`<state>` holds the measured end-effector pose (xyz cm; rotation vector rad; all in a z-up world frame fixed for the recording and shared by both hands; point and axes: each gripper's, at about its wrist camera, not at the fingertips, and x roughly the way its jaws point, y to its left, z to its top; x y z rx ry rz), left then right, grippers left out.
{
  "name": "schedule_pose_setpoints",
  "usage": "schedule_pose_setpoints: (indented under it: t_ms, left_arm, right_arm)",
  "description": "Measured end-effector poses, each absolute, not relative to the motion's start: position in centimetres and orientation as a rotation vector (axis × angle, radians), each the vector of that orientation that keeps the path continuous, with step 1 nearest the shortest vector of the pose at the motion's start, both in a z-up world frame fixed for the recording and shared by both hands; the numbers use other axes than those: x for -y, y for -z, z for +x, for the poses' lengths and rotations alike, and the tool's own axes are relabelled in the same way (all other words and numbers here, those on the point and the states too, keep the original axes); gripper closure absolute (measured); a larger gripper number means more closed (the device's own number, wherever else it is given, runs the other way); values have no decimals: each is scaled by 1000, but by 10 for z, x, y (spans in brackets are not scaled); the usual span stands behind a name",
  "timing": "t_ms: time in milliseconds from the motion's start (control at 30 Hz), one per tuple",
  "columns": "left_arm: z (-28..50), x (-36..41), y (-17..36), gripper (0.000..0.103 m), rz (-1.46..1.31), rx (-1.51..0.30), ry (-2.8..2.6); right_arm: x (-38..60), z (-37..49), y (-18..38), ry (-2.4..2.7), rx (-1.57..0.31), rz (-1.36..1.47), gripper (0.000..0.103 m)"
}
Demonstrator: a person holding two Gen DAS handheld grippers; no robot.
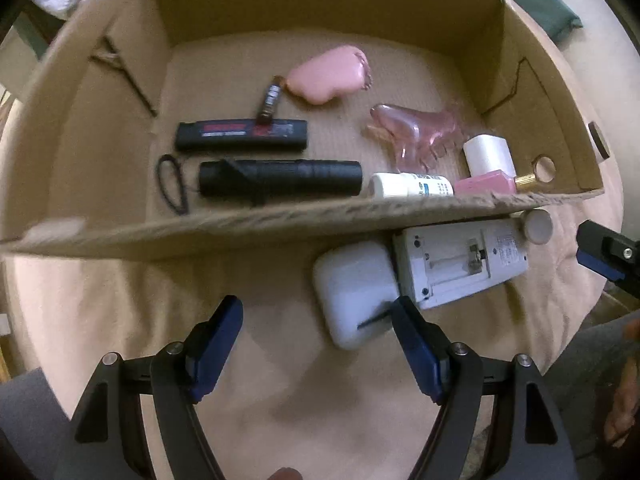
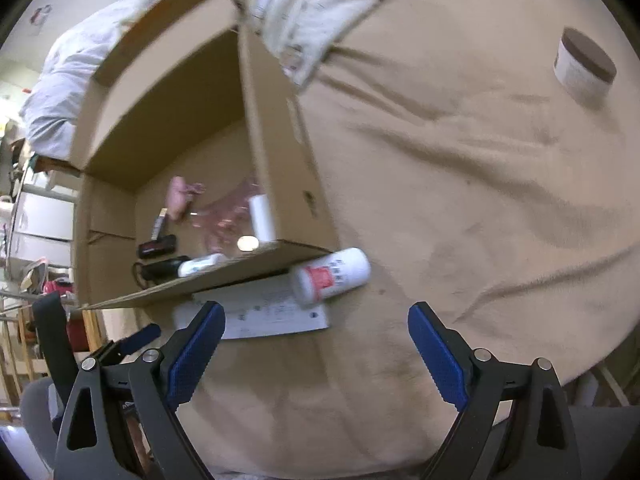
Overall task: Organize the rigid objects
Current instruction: 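Grasp the white earbud case with the left gripper while the right grasps the large pill bottle, then carry the earbud case and large pill bottle into the box and open both grippers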
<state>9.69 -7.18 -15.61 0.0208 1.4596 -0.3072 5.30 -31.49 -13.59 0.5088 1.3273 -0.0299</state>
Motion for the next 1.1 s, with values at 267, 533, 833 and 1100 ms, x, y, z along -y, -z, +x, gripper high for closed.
schedule_pose_setpoints:
  t_ms: [267,533,833,1100]
  left_arm:
    - [106,83,166,28,47,-1463,305]
    - [109,92,166,52,81,-1452,322]
    - [106,71,156,66,48,-1469,286]
    - [98,38,153,66,35,-1476,185]
  right_arm:
    - [327,72,168,66,-1409,484,5]
    - [316,84,180,43,-1443,427,20]
    - [304,81,169,-9,-1404,402,49]
    - [315,67,159,-4,-1378,435,49]
